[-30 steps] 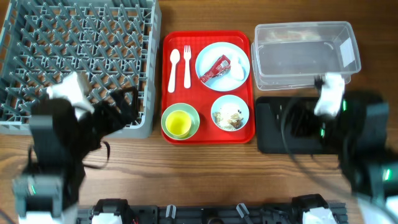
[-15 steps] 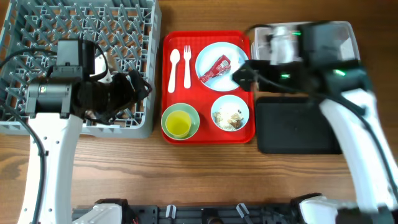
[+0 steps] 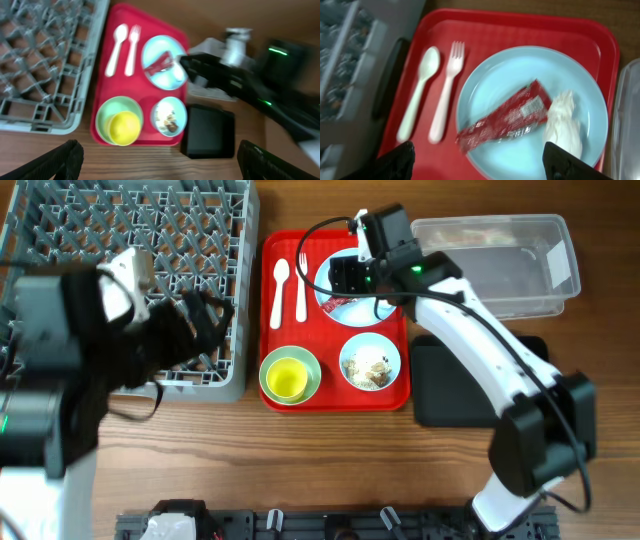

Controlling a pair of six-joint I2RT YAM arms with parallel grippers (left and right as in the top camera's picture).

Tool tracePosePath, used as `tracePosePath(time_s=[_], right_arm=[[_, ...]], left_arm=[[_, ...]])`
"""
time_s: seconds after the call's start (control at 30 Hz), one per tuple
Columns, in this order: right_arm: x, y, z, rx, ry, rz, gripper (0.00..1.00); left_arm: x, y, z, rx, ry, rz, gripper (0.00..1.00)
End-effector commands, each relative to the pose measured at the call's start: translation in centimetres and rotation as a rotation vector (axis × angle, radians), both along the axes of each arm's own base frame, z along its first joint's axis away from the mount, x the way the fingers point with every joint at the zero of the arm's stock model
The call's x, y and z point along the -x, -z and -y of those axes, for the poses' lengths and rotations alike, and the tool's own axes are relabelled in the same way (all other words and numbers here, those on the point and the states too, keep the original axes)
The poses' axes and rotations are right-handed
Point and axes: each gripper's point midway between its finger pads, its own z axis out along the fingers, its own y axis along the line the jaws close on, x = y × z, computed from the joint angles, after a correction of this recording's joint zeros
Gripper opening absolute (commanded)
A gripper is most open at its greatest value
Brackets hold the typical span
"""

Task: Sort waste into correct bins and load items into the dishwasher rack
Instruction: 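Reach the right gripper to the red wrapper on the plate and grasp it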

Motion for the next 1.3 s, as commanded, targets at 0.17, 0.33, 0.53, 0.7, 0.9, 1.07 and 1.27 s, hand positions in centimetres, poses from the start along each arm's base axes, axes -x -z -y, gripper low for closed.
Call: tracePosePath(time_s=[0.17,0.33,0.53,0.7,0.9,1.07,1.27], right_arm=[[-2.7,8.4,0.2,0.056,0.103,-0.076,0.72],[-2.3,11.2,0.5,0.056,0.155,-0.142,0.64],[-1.9,11.4,0.5,0.049,0.173,-0.165,0.29],[-1.8,9.3,0.2,0.019,0.162,-0.144,0.08],[-1.9,6.8,0.2,-0.016,0.182,-0.112,0.04],[-1.4,7.0,0.4,-0.015,0.202,-0.139,0.04],[-0.8,8.4,1.0,-0.018,0.261,-0.179,0.9]], left_arm=[[7.0,-6.0,1.1,-0.004,0.117,0.305,1.0],[8.5,-6.8,0.6,-0.023,0.094,0.363,1.0],[8.5,-6.8,0.1,-0.04,0.072,0.367,1.0],[8.5,-6.8,0.1,-0.04,0.072,0.367,1.0],[8.5,-6.8,0.1,-0.04,0.072,0.367,1.0],[8.5,-6.8,0.1,-0.04,0.072,0.367,1.0],[8.5,-6.8,0.1,-0.04,0.072,0.367,1.0]])
